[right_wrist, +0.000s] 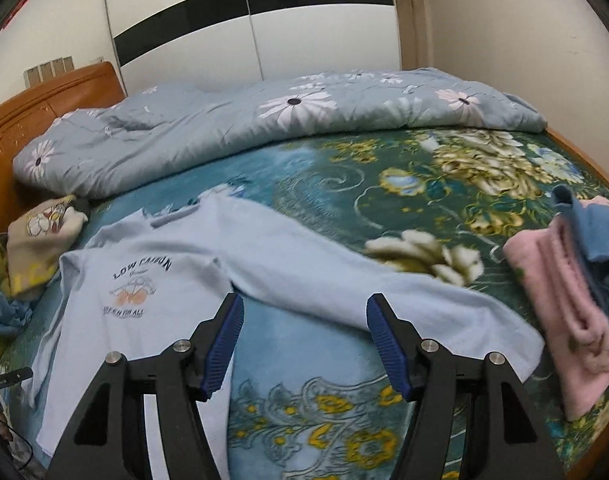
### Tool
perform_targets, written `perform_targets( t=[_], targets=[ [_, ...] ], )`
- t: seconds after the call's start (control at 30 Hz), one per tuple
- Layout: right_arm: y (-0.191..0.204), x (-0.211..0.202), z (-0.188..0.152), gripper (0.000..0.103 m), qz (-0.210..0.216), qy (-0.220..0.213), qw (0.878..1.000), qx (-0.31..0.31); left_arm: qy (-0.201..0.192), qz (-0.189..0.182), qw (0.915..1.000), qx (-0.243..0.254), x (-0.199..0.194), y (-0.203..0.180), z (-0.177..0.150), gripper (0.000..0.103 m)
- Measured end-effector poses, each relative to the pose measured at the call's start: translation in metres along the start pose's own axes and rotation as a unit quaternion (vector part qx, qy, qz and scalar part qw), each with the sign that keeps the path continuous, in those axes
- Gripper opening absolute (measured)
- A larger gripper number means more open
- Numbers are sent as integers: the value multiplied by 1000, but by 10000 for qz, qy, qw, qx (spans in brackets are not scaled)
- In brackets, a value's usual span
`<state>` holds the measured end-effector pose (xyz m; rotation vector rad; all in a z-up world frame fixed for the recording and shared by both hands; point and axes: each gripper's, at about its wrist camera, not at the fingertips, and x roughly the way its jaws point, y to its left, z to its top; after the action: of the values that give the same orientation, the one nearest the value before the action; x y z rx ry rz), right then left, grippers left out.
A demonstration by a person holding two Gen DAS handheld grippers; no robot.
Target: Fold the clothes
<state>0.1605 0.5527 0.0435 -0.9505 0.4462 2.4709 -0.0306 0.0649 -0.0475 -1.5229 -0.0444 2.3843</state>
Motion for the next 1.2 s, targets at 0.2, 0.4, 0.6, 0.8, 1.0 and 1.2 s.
perform_targets(
  t=[0.2, 0.4, 0.6, 0.8, 1.0, 1.2],
  targets=[
    [8, 10, -9, 65, 89, 191, 9998, 4, -67, 227, 9994, 261, 1, -4, -7, 23],
    [20, 11, -16, 65, 185, 306, 9993, -48, -588, 560, 9942, 702, -17, -15, -4, 5],
    [17, 13, -21, 65, 131, 396, 9991, 22, -1557, 2318, 9585, 583, -62, 23, 50, 5],
    [10, 21, -26, 65, 152, 534, 9983, 186, -1890, 2699, 9431, 442, -94, 36, 112, 5],
    [2, 26, -28, 65, 193, 580, 9978, 262, -1602, 431, 9861, 62, -122, 3, 171, 4],
    [-8, 27, -32, 65, 245, 593, 9972, 372, -950, -1758, 9792, 347, -109, -109, 230, 4]
  ],
)
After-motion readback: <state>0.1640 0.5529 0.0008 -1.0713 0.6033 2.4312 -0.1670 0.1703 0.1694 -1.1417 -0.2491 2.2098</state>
